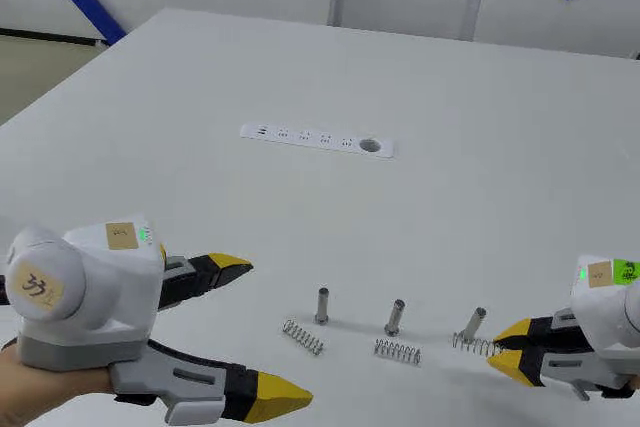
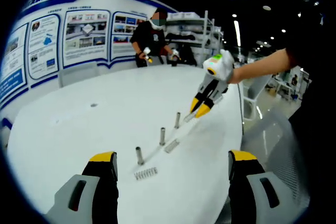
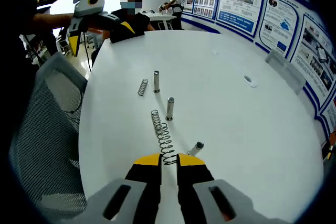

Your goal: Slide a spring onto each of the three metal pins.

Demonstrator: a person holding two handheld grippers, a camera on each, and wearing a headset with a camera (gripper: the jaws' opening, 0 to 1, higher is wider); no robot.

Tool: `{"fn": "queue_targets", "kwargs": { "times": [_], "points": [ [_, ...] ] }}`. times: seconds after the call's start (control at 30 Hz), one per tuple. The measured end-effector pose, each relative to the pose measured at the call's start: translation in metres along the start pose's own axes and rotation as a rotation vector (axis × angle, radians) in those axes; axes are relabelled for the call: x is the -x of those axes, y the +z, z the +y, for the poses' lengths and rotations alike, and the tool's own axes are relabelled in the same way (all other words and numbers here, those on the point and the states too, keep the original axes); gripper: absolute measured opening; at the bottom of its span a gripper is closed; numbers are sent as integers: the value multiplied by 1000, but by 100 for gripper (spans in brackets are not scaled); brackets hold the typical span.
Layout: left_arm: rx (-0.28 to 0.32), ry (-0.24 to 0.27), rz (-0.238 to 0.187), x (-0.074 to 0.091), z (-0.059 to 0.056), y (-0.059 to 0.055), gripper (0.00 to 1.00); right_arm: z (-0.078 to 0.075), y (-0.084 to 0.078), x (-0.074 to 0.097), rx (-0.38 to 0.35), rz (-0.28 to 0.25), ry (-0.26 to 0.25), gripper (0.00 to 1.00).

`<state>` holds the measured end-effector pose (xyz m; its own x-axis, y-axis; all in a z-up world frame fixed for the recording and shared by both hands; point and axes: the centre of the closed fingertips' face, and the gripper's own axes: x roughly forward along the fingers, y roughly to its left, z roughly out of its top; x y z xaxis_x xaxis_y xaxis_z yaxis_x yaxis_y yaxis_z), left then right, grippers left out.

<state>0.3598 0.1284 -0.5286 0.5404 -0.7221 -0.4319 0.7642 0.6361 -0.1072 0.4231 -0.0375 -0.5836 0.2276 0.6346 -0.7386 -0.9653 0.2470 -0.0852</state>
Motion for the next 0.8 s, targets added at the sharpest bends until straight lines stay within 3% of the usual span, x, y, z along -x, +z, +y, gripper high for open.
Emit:
{"fn": "queue_targets", "kwargs": {
  "times": [0.17, 0.33, 0.53, 0.8],
  "points": [
    [-32, -44, 1, -17, -12, 8, 87, 14, 36, 14, 58, -46, 3, 11],
    [-49, -70, -16, -31, -21, 18, 81, 33, 55, 15, 124, -50, 18, 11],
    [-44, -110, -43, -41, -36, 26, 76, 50, 69, 15, 141, -74, 46, 11],
    [-48, -148, -40, -47, -49, 25, 61, 67, 77, 14, 160, -75, 80, 11]
  ]
}}
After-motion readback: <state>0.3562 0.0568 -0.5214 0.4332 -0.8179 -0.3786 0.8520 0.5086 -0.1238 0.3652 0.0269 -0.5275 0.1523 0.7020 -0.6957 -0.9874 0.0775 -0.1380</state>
